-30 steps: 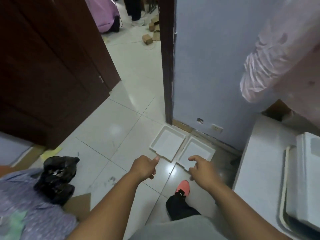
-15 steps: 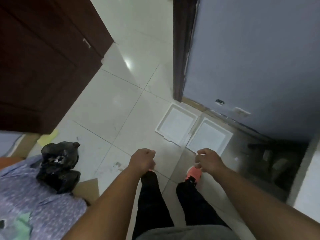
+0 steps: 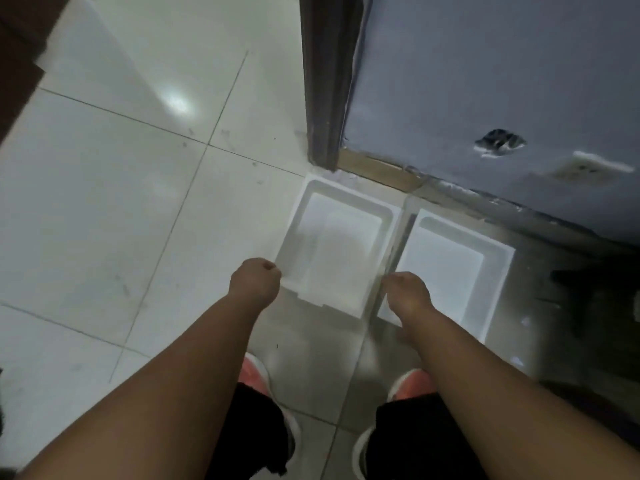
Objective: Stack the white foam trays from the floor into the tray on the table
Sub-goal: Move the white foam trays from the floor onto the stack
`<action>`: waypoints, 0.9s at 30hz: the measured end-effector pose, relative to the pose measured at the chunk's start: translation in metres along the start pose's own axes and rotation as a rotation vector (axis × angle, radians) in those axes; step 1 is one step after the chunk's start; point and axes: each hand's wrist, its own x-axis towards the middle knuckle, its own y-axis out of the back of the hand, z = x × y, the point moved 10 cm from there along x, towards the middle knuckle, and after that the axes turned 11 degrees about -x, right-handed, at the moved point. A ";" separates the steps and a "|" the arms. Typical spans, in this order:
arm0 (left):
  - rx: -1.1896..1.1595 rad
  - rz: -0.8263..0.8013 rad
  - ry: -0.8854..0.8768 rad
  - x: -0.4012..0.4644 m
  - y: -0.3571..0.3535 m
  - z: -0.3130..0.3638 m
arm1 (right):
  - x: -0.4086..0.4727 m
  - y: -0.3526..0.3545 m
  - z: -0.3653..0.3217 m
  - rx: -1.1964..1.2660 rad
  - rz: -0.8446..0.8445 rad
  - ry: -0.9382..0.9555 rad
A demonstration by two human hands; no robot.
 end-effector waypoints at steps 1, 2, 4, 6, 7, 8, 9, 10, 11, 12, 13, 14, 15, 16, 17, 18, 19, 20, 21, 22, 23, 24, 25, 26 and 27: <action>0.042 0.027 -0.021 0.029 -0.007 0.001 | 0.026 -0.008 -0.001 -0.007 0.036 -0.007; 0.079 0.057 -0.039 0.049 -0.012 0.003 | 0.046 -0.013 -0.002 0.012 0.068 -0.009; 0.157 0.107 -0.052 0.094 -0.029 0.003 | 0.091 -0.031 0.008 0.063 0.084 -0.045; 0.209 0.115 -0.030 0.115 -0.033 0.000 | 0.107 -0.044 0.011 0.080 0.070 -0.085; 0.239 0.120 -0.027 0.130 -0.042 -0.005 | 0.121 -0.052 0.016 0.084 0.070 -0.095; 0.257 0.120 -0.013 0.138 -0.046 -0.008 | 0.128 -0.056 0.018 0.076 0.080 -0.092; 0.283 0.112 -0.009 0.145 -0.051 -0.010 | 0.132 -0.057 0.019 0.052 0.090 -0.097; 0.317 0.105 -0.010 0.149 -0.054 -0.010 | 0.135 -0.057 0.020 0.028 0.105 -0.093; 0.341 0.097 -0.013 0.151 -0.057 -0.010 | 0.135 -0.056 0.019 -0.007 0.122 -0.080; 0.358 0.085 -0.013 0.155 -0.059 -0.010 | 0.135 -0.054 0.018 -0.043 0.140 -0.065; 0.365 0.070 -0.005 0.157 -0.060 -0.011 | 0.132 -0.051 0.017 -0.070 0.159 -0.050; 0.365 0.052 0.002 0.158 -0.061 -0.012 | 0.129 -0.048 0.013 -0.096 0.185 -0.022; 0.349 0.034 0.013 0.154 -0.061 -0.011 | 0.122 -0.040 0.010 -0.114 0.210 0.001; 0.309 0.018 0.032 0.155 -0.061 -0.015 | 0.120 -0.037 0.007 -0.143 0.226 0.025; 0.277 0.007 0.044 0.152 -0.060 -0.017 | 0.115 -0.032 0.004 -0.174 0.241 0.044; 0.264 -0.009 0.057 0.144 -0.056 -0.015 | 0.105 -0.024 0.001 -0.199 0.246 0.055; 0.247 -0.022 0.071 0.133 -0.051 -0.014 | 0.093 -0.017 -0.004 -0.218 0.246 0.063; 0.225 -0.033 0.074 0.124 -0.046 -0.013 | 0.081 -0.010 -0.007 -0.237 0.252 0.074; 0.200 -0.042 0.079 0.110 -0.038 -0.009 | 0.064 -0.001 -0.012 -0.247 0.257 0.088; 0.180 -0.049 0.076 0.095 -0.029 -0.004 | 0.046 0.008 -0.017 -0.258 0.261 0.097; 0.177 -0.046 0.068 0.079 -0.020 0.004 | 0.030 0.017 -0.021 -0.269 0.274 0.107; 0.177 -0.040 0.064 0.056 -0.005 0.015 | 0.003 0.030 -0.029 -0.287 0.288 0.116; 0.179 -0.031 0.061 0.042 0.003 0.021 | -0.013 0.038 -0.034 -0.303 0.310 0.136; 0.192 -0.022 0.046 0.024 0.015 0.032 | -0.035 0.049 -0.039 -0.310 0.334 0.150; 0.220 -0.011 0.035 -0.002 0.032 0.048 | -0.062 0.063 -0.047 -0.317 0.348 0.157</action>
